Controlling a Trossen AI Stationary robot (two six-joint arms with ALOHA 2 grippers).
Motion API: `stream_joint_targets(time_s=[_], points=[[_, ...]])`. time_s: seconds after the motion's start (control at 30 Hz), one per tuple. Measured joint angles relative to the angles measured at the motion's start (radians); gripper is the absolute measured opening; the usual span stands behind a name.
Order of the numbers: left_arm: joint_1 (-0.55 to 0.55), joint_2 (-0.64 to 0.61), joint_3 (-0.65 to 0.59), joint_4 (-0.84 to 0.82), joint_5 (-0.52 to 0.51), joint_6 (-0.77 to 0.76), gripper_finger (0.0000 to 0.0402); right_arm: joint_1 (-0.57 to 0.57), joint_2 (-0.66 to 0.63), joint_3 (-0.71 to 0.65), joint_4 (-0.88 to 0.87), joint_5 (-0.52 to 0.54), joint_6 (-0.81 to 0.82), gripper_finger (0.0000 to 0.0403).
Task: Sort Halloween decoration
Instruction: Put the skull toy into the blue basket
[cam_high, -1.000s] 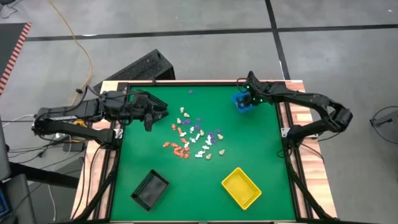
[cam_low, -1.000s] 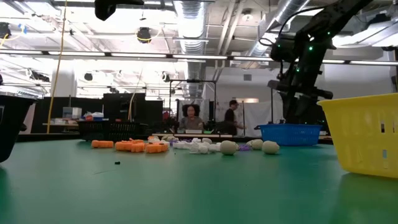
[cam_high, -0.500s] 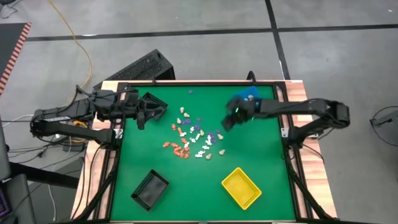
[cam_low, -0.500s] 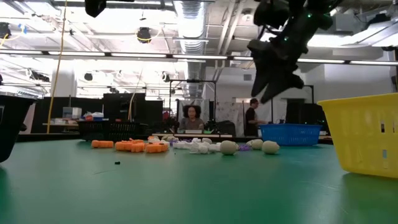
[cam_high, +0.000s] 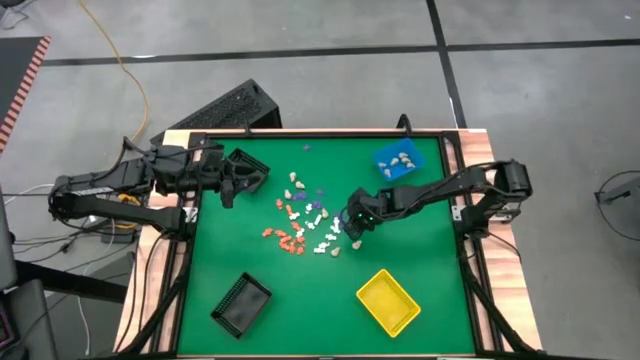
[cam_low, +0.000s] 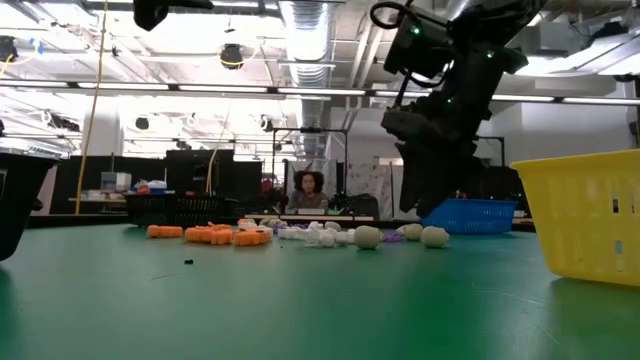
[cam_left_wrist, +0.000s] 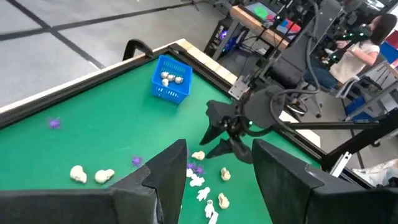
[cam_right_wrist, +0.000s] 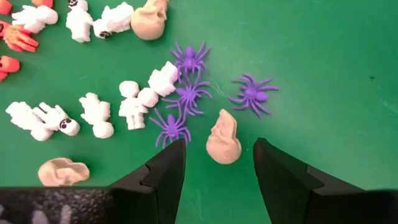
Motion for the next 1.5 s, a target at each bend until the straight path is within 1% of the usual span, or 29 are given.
stream_joint_targets(time_s=[0.1,0.17,0.4,0.53,0.63,0.8,0.83,0.87,1.03,1.23,1.37,1.5], points=[[0.0,0.0,0.0,0.0,0.0,-0.005,0.0172,-0.005,0.011,0.0,-0.006,0.028,-0.014,0.0211],[0.0,0.0,0.0,-0.001,0.002,-0.005,0.0172,-0.006,0.029,0.0,0.021,0.042,-0.019,0.0211],[0.0,0.0,0.0,-0.022,0.004,-0.007,0.0172,0.011,0.109,0.001,0.06,0.031,-0.011,0.0211],[0.0,0.0,-0.001,-0.029,0.004,-0.007,0.0172,0.022,0.122,0.003,0.061,0.042,0.013,0.0209],[0.0,0.0,-0.001,-0.03,0.004,-0.007,0.0172,0.025,0.119,0.002,0.057,0.05,0.028,0.0189],[0.0,0.0,-0.001,-0.034,0.005,-0.007,0.0172,0.021,0.116,0.002,0.052,0.039,0.051,0.0121],[0.0,0.0,-0.001,-0.037,0.005,-0.007,0.0172,0.021,0.115,0.002,0.05,0.038,0.052,0.0109],[0.0,0.0,-0.001,-0.039,0.005,-0.007,0.0172,0.022,0.115,0.007,0.044,0.035,0.052,0.0108],[0.0,0.0,-0.001,-0.045,0.004,-0.007,0.0172,0.023,0.118,0.07,-0.067,0.019,0.038,0.0108],[0.0,0.0,-0.001,-0.045,0.003,-0.007,0.0172,0.003,0.118,0.227,-0.25,0.028,-0.059,0.0108],[0.0,0.0,-0.001,-0.045,0.003,-0.007,0.0172,-0.063,0.117,0.318,-0.363,0.031,-0.155,0.0108],[0.0,0.0,-0.001,-0.045,0.004,-0.009,0.0172,-0.173,0.1,0.342,-0.446,0.031,-0.242,0.011]])
